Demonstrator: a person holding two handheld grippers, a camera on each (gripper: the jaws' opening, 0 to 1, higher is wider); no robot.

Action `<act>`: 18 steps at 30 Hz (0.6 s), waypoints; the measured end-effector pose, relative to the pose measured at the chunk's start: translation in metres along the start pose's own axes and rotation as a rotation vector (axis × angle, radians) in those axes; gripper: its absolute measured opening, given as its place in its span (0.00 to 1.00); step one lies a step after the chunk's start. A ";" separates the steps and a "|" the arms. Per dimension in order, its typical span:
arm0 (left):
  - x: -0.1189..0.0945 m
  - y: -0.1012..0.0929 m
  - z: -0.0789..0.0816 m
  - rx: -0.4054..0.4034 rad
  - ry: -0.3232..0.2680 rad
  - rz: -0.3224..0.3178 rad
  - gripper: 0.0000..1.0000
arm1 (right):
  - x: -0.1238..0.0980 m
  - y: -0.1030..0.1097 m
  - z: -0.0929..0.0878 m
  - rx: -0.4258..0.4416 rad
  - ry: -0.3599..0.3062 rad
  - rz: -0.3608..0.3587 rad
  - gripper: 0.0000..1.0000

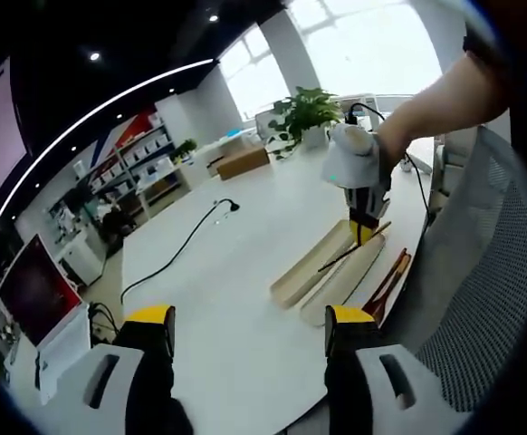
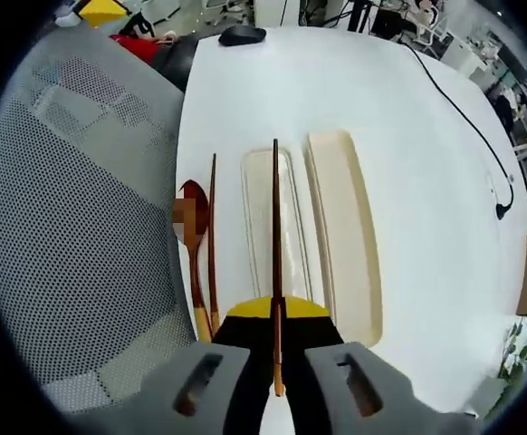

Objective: Arrange the utensils inside the cutlery case until each visible utensil rests in its matching compartment.

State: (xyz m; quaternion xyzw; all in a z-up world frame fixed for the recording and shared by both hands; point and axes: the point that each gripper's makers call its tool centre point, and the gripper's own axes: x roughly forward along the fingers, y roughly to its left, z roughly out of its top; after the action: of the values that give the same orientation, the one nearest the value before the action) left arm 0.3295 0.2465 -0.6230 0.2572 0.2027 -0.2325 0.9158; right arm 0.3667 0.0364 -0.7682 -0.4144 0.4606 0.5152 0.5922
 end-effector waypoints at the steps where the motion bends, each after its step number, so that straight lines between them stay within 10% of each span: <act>1: 0.000 0.000 0.000 0.000 0.000 0.000 0.69 | -0.003 -0.002 0.001 -0.004 -0.009 -0.011 0.00; 18: 0.000 0.000 0.000 -0.001 -0.003 0.000 0.69 | -0.019 -0.028 0.006 -0.022 -0.021 -0.080 0.00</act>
State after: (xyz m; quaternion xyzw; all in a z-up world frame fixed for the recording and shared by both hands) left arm 0.3297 0.2464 -0.6228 0.2563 0.2014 -0.2330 0.9162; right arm 0.3942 0.0348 -0.7478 -0.4333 0.4318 0.5005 0.6126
